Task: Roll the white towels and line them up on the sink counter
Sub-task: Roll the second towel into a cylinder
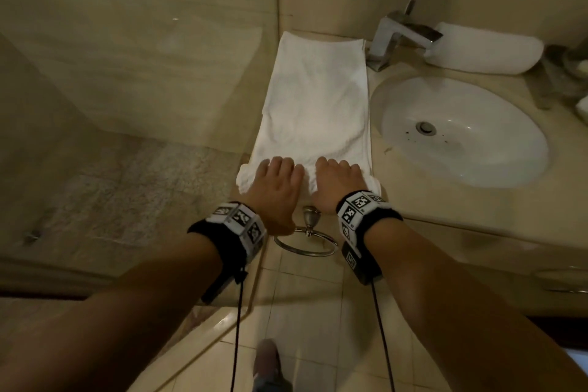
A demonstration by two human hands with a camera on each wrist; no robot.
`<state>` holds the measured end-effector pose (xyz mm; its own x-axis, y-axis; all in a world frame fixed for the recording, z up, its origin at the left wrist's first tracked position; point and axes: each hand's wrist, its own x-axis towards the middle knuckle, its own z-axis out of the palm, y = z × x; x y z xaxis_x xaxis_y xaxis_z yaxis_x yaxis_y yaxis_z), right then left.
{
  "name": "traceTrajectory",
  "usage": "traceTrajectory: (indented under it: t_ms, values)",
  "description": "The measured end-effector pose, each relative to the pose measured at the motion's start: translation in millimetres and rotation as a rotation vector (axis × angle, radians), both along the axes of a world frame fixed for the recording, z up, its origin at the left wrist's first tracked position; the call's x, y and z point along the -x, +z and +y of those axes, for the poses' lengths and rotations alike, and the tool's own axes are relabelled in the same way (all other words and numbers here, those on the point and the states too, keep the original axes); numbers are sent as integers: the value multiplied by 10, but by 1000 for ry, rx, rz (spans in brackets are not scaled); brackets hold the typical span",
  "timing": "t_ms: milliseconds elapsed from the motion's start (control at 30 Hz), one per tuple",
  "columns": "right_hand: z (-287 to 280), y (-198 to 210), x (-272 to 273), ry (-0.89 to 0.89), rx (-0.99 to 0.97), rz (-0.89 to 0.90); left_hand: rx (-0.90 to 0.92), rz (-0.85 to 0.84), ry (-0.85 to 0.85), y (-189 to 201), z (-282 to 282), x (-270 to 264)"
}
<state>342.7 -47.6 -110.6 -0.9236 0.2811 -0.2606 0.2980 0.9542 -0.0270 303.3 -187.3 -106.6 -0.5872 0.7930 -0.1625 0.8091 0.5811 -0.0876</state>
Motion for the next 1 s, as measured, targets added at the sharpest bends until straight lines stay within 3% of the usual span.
traceTrajectory:
  t_ms: [67,133,200,367,500,667,733,867,1000]
  values:
    - [14,10,9,-16,33,-19,52,88,8,-99,86,-72]
    - [24,8,-1,-49,83,-39,-31,189,18,-192,153,-40]
    - [16,12,-41,-68,99,-9,-24,156,62,-194,245,49]
    - [-64,14,-101,106,-183,148,-35,-2,204,-99,497,435]
    - [-24,-59,67,28,-150,177,-51,-85,175,-84,503,548]
    - [12,-73,265,-42,-131,180,-142,157,-12,-215,235,260]
    - [33,-73,307,-44,-128,147,-184,185,-4,-255,247,240]
    - [144,-34,425,-90,-30,72,-68,-40,154,-80,510,513]
    - [218,48,489,-72,27,-9,-4,-190,165,-51,654,801]
